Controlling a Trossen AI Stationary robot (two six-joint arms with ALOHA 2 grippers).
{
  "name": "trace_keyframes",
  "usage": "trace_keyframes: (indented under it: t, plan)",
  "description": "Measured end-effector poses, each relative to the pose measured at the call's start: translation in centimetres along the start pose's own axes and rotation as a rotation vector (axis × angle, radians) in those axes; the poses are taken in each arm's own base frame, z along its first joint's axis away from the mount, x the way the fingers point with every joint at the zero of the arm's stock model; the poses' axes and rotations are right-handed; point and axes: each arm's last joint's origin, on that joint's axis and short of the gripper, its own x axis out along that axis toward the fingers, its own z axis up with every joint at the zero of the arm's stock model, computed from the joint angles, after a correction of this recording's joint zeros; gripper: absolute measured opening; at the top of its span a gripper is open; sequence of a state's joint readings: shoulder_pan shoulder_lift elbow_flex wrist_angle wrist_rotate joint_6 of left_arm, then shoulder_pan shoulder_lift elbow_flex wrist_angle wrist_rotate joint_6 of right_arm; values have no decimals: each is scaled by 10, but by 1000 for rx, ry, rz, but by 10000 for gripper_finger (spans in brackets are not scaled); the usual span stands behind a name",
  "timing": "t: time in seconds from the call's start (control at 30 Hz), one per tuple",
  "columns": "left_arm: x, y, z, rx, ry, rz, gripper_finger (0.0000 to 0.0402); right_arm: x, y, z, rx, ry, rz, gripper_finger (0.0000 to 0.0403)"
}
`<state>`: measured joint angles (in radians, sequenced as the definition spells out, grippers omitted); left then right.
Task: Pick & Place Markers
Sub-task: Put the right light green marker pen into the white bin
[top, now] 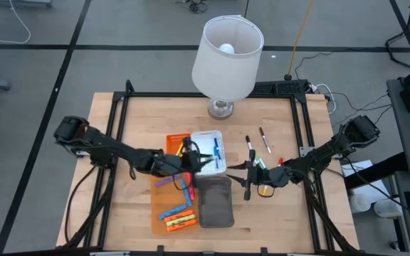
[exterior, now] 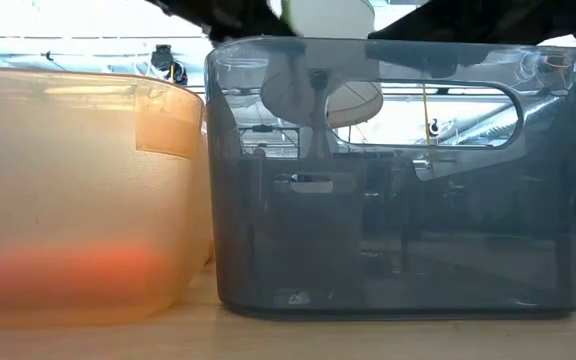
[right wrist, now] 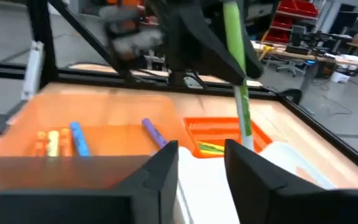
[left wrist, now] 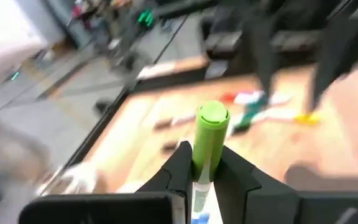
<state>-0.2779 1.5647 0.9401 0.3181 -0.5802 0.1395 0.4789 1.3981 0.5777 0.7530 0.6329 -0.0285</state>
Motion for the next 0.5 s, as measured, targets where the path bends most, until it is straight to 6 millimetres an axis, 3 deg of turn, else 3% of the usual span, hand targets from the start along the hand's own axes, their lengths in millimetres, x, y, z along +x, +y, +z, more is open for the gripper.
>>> trace_keyframes:
  t: [0.23, 0.5]
  plan:
    - [8, 26, -24, -90, 196, 146, 43, -2, -1, 3, 13, -10, 6, 153]
    - [23, 52, -58, -359, 218, -205, 43, -2, -1, 2, -4, 8, 6, 156]
